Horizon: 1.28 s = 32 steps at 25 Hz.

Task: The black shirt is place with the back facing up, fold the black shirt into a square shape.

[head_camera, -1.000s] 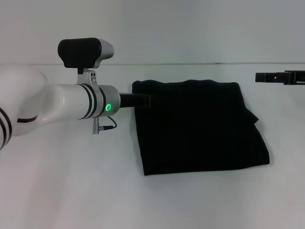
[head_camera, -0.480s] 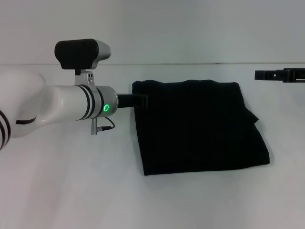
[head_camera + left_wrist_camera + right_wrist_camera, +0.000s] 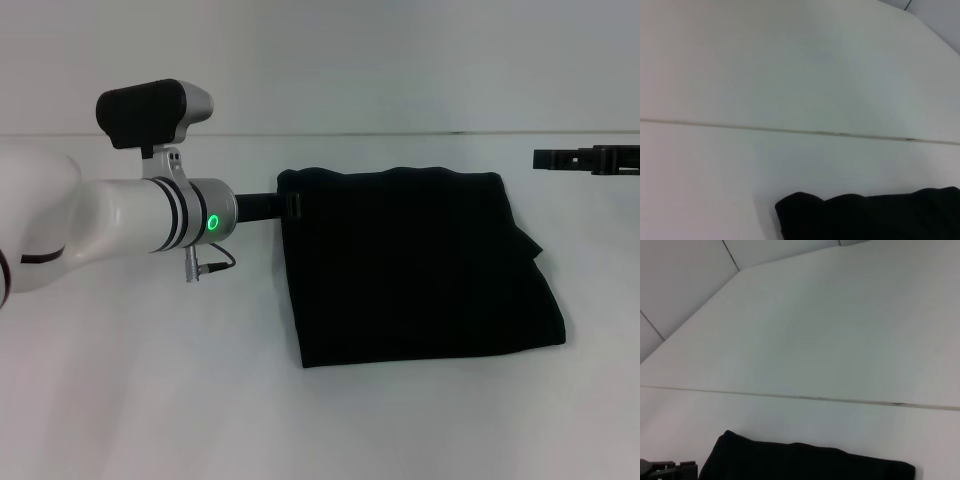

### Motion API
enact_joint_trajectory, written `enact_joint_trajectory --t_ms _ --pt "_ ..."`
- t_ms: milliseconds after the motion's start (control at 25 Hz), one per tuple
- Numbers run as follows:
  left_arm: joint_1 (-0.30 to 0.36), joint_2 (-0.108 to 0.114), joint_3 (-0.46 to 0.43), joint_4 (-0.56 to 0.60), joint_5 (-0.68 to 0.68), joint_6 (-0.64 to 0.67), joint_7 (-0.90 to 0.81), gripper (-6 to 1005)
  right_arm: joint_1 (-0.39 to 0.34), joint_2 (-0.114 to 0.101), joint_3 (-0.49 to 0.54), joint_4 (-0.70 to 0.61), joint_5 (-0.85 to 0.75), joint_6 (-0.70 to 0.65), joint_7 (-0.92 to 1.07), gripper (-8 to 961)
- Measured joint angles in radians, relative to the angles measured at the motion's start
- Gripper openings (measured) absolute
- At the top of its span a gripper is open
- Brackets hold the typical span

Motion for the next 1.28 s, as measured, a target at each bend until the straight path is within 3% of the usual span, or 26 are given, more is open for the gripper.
enact_joint_trajectory --t_ms 520,640,840,1080,1280 --pt "0.000 -0.005 0.006 -0.017 -0.002 0.001 -0.001 388 -0.002 0.001 0.000 -0.002 0.000 -0.004 -0.004 926" --pt "-0.006 -0.005 0.010 -0.026 -0.002 0.002 -0.001 597 -0.001 0.001 0.000 -0.004 0.000 -0.004 -0.004 926" --pt "-0.009 -0.005 0.013 -0.027 0.002 0.005 0.010 754 0.000 0.001 -0.001 -0.004 0.000 -0.001 -0.004 927" --pt "-0.007 -0.002 0.015 -0.018 0.003 0.006 0.028 547 0.001 0.001 -0.002 -0.007 0.000 -0.001 -0.004 927" --pt "-0.008 0.000 0.015 -0.018 0.003 0.006 0.027 302 0.002 0.001 -0.002 -0.007 0.000 0.001 -0.004 927"
